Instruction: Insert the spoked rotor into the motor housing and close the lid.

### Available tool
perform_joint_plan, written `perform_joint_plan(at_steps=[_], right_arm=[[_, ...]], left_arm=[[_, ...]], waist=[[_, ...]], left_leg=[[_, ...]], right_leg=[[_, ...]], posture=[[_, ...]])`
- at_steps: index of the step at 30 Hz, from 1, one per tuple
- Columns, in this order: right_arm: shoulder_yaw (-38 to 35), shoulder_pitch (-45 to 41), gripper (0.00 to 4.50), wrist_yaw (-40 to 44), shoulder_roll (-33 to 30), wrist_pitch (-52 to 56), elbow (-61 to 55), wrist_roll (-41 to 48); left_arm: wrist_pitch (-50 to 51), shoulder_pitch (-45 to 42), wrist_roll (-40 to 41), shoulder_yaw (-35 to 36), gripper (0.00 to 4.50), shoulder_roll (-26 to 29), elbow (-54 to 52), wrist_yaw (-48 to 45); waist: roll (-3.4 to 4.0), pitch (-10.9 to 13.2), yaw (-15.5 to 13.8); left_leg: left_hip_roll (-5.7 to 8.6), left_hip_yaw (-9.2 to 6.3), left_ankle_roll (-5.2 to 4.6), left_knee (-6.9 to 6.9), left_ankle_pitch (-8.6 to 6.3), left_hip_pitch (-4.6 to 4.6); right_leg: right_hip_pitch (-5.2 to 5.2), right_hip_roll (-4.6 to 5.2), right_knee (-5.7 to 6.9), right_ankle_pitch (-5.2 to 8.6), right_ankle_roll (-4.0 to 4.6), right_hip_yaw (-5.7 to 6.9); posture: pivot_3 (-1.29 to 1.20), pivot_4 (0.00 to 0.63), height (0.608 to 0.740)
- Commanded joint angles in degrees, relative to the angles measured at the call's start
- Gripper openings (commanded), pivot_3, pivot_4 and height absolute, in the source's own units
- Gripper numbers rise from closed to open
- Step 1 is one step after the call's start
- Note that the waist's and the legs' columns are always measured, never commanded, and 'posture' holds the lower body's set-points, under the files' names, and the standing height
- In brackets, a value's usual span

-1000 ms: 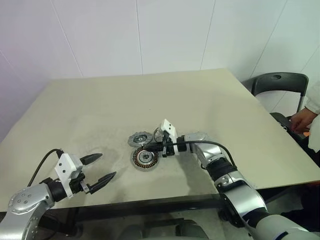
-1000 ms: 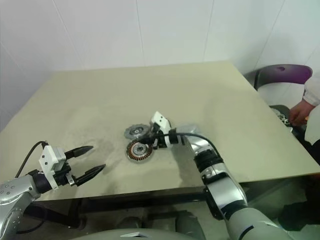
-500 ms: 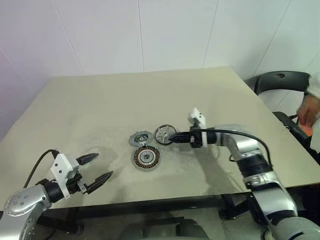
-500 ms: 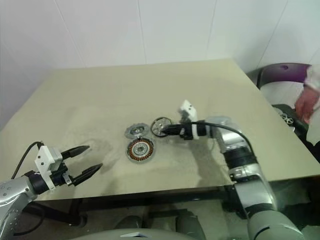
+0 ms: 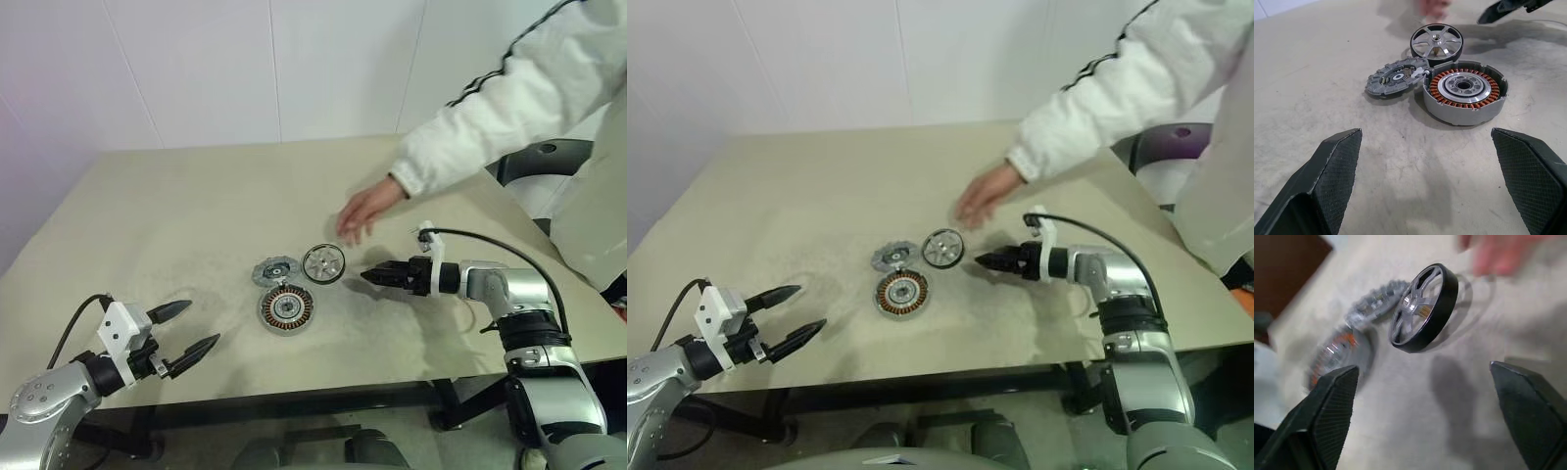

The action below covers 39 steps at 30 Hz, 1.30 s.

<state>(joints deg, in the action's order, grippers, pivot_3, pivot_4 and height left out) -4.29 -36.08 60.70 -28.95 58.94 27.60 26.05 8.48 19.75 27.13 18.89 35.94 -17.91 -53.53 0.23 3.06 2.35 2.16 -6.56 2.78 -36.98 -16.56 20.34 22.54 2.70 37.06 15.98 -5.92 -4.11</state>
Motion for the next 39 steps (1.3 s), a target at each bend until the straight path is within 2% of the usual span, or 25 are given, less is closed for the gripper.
perform_joint_plan(at_steps=[1,7,17,25,29,36,39], right_arm=[[-2.97,-2.65,4.47,-1.49,-0.22,8.54,0.47,4.08],[-2.22,-4.71,4.47,-6.75,3.74,9.24,3.75,3.02],[-2.13,-7.03,4.47,-8.01,6.94,6.05,7.54,3.03],[6.45,-2.79,4.47,1.09,3.25,-5.42,-1.63,-0.13],[9.5,-0.86,4.47,5.73,0.15,-10.93,-7.29,-1.38],[11.41,1.19,4.47,10.77,-2.7,-20.98,-12.98,-3.21],[11.88,1.99,4.47,12.97,-3.45,-24.18,-14.85,-3.52]], left_arm=[[-0.96,-0.04,0.43,1.18,4.5,0.17,-0.53,0.18],[-0.69,0.07,0.64,1.34,4.5,0.28,-0.76,0.34],[-0.3,0.47,0.9,1.82,4.5,0.1,-1.34,1.33],[4.8,1.89,6.55,3.79,4.5,-1.87,-2.46,3.92],[10.19,5.55,11.96,7.53,4.5,-2.78,-3.69,5.97],[20.05,9.61,24.82,12.84,4.5,-3.83,-5.28,8.39],[23.06,11.03,26.37,12.95,4.5,-4.4,-6.23,10.71]], waist=[[0.0,0.0,0.07],[0.01,0.0,0.22],[0.01,0.0,0.14],[0.01,0.01,0.21],[0.01,0.01,0.23],[-0.02,0.02,0.09],[-0.03,0.02,0.12]], left_leg=[[0.0,0.0,0.0,0.0,0.0,0.0],[0.0,0.04,0.0,0.0,0.0,-0.02],[0.02,0.04,0.0,0.0,0.0,0.01],[0.0,0.04,0.0,0.0,0.0,0.01],[-0.01,0.01,0.0,-0.01,0.0,0.01],[-0.05,0.01,-0.01,-0.05,0.0,-0.02],[-0.06,0.0,-0.01,-0.07,0.0,-0.02]], right_leg=[[0.0,-0.01,0.0,0.0,0.0,0.0],[0.0,-0.06,0.01,0.0,0.0,0.0],[0.0,-0.04,0.01,-0.09,-0.17,0.02],[0.01,-0.04,0.0,-0.09,-0.18,0.02],[0.01,-0.04,0.0,-0.09,-0.18,0.02],[-0.04,-0.03,0.0,0.02,-0.02,0.05],[-0.07,-0.02,0.0,0.02,-0.03,0.05]], posture=[[0.0,0.0,0.74],[0.0,0.0,0.74],[0.0,0.0,0.74],[0.0,0.0,0.74],[0.0,0.0,0.74],[0.0,0.0,0.74],[0.0,0.0,0.74]])
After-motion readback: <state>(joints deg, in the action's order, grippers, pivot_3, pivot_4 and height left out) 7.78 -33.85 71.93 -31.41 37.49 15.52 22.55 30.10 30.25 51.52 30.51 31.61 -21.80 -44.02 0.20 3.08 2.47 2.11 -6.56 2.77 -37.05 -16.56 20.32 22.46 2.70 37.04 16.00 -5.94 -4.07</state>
